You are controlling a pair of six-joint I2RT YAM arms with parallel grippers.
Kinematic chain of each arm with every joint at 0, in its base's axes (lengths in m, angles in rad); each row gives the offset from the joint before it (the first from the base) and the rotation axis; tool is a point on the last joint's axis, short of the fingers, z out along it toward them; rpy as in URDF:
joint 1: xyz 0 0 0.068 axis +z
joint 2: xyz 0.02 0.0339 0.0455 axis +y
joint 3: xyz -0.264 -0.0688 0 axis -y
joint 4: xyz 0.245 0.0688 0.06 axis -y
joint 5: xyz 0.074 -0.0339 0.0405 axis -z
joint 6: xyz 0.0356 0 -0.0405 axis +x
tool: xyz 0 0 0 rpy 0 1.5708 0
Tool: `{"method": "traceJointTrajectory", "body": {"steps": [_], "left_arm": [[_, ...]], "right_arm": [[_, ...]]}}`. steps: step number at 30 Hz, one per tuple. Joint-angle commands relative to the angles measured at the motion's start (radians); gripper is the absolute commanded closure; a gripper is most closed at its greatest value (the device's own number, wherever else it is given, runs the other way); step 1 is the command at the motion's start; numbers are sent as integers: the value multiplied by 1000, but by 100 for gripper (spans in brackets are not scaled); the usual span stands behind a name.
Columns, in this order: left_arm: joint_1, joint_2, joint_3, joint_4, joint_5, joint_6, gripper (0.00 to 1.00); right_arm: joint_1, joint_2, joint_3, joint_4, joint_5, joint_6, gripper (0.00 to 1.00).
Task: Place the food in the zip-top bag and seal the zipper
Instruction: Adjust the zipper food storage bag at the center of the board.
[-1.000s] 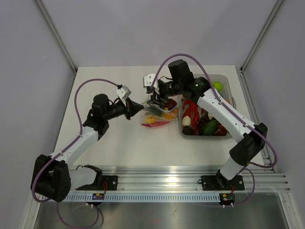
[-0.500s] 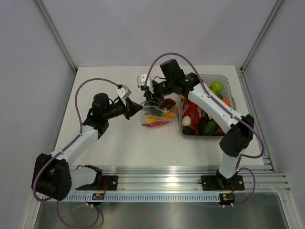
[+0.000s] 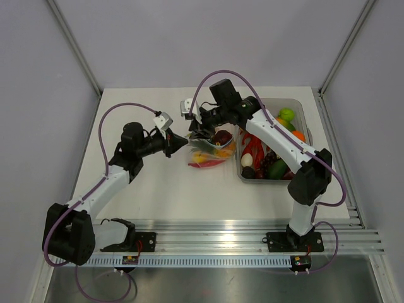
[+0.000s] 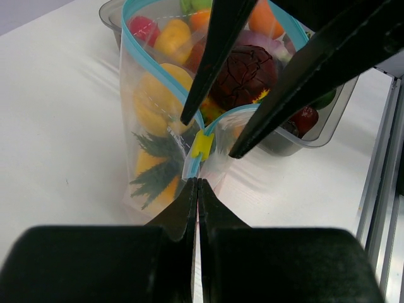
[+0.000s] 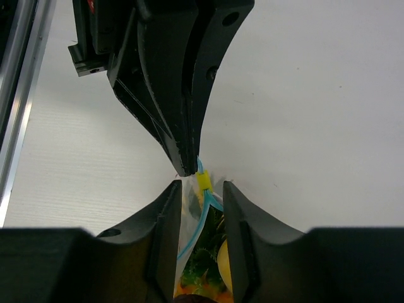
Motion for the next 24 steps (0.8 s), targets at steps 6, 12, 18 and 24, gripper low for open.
{"method": "traceJointTrajectory", "body": {"steps": [6,12,18,24], "left_arm": [[13,3,57,52,29,4,100],[20,1,54,50,35,2,100],[27,-5,46,47,37,2,100],[31,-7,45,52,35,-1,100]], "right_arm": [[11,-11,-13,97,-27,55,74],[13,-14,-30,111,-35,68,72],[13,-14,-53,139,4,58,54],[13,-10,-53,156,20,62,60]]}}
